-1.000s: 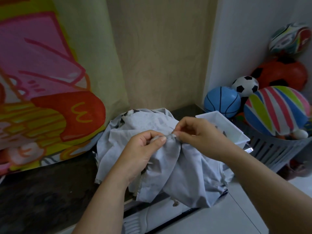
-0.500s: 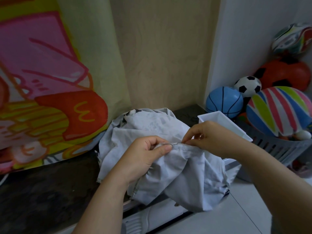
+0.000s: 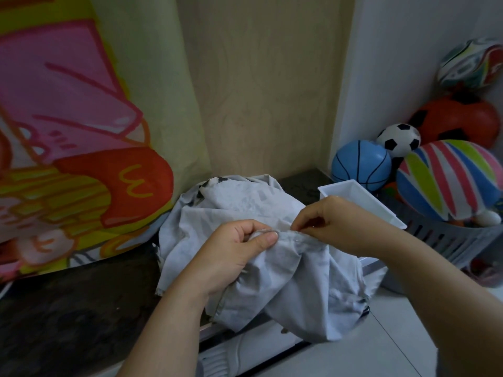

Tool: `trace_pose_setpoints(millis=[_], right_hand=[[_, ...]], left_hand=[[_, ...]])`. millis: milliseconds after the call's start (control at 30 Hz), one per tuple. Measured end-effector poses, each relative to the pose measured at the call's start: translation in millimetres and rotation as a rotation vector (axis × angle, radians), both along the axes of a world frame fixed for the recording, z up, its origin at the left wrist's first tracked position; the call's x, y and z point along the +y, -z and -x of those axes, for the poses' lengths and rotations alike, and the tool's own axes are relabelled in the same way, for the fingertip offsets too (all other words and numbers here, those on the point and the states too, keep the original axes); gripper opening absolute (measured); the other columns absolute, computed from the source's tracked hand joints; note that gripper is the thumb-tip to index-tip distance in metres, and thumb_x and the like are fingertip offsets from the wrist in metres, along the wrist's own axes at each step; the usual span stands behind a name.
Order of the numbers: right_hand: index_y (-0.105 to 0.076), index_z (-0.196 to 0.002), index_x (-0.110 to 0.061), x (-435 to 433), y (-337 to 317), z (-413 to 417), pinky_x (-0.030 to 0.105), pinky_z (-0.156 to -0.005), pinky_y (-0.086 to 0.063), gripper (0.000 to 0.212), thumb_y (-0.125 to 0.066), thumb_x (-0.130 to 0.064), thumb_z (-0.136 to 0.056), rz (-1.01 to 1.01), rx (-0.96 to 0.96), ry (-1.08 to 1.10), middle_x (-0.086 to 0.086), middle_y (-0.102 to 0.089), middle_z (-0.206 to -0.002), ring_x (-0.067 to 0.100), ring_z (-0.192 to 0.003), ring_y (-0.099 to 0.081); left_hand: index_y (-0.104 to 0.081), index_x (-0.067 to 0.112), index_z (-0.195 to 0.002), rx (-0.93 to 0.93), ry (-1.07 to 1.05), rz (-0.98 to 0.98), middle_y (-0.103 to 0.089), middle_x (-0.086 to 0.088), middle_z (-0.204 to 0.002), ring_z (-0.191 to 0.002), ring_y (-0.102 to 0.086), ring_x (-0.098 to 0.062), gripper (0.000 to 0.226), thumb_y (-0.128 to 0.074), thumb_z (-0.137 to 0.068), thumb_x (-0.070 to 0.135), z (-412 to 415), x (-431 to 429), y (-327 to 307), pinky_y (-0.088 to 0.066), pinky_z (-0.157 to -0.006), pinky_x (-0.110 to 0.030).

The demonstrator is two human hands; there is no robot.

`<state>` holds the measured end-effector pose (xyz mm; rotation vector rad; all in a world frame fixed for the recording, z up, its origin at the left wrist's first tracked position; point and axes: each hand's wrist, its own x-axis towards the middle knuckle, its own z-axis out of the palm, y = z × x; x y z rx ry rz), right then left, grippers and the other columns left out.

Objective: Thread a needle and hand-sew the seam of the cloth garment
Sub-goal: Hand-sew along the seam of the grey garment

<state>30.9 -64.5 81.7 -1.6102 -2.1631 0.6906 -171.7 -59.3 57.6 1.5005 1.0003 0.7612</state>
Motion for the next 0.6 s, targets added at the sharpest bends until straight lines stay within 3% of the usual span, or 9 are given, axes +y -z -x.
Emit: trace_pose_setpoints(millis=[233, 433, 533, 600], right_hand=[[-0.073, -0.097, -0.025, 1, 0, 1, 0.006, -0.080, -0.045, 0.021, -0.057, -0.012, -0.091, 0.006, 0.005, 0.001, -0.015, -0.067, -0.093, -0.004, -0.084, -0.060], [-0.069, -0.085, -0.029, -4, -4, 10, 0.002, -0.071, -0.043, 0.020, -0.060, -0.012, -0.090, -0.010, 0.143, -0.010, -0.020, -0.067, -0.084, -0.013, -0.081, -0.058], [-0.068, -0.091, -0.018, -6, -6, 17, 0.010, -0.068, -0.047, 0.012, -0.057, -0.013, -0.092, 0.002, 0.343, -0.003, -0.002, -0.071, -0.087, 0.002, -0.076, -0.064], [-0.063, -0.099, -0.011, -10, -7, 17, 0.015, -0.062, -0.045, 0.013, -0.051, -0.014, -0.095, 0.037, 0.483, 0.035, 0.016, -0.066, -0.088, 0.013, -0.070, -0.056]], left_hand=[[-0.073, 0.024, -0.079, -0.002, 0.027, -0.022, -0.074, 0.007, -0.081, -0.080, -0.068, -0.004, 0.011, -0.064, -0.085, 0.025, 0, 2, 1, -0.049, -0.069, -0.015], [-0.074, 0.033, -0.077, -0.018, 0.035, -0.036, -0.074, 0.007, -0.084, -0.085, -0.068, -0.007, 0.014, -0.063, -0.073, 0.042, -2, 4, 5, -0.049, -0.075, -0.021], [-0.075, 0.030, -0.081, -0.043, -0.008, -0.050, -0.074, 0.005, -0.087, -0.088, -0.068, -0.009, 0.016, -0.062, -0.077, 0.041, -5, 5, 8, -0.051, -0.081, -0.026], [-0.074, 0.024, -0.089, -0.061, -0.084, -0.042, -0.075, 0.003, -0.091, -0.093, -0.069, -0.012, 0.018, -0.062, -0.083, 0.037, -7, 7, 10, -0.052, -0.088, -0.031]])
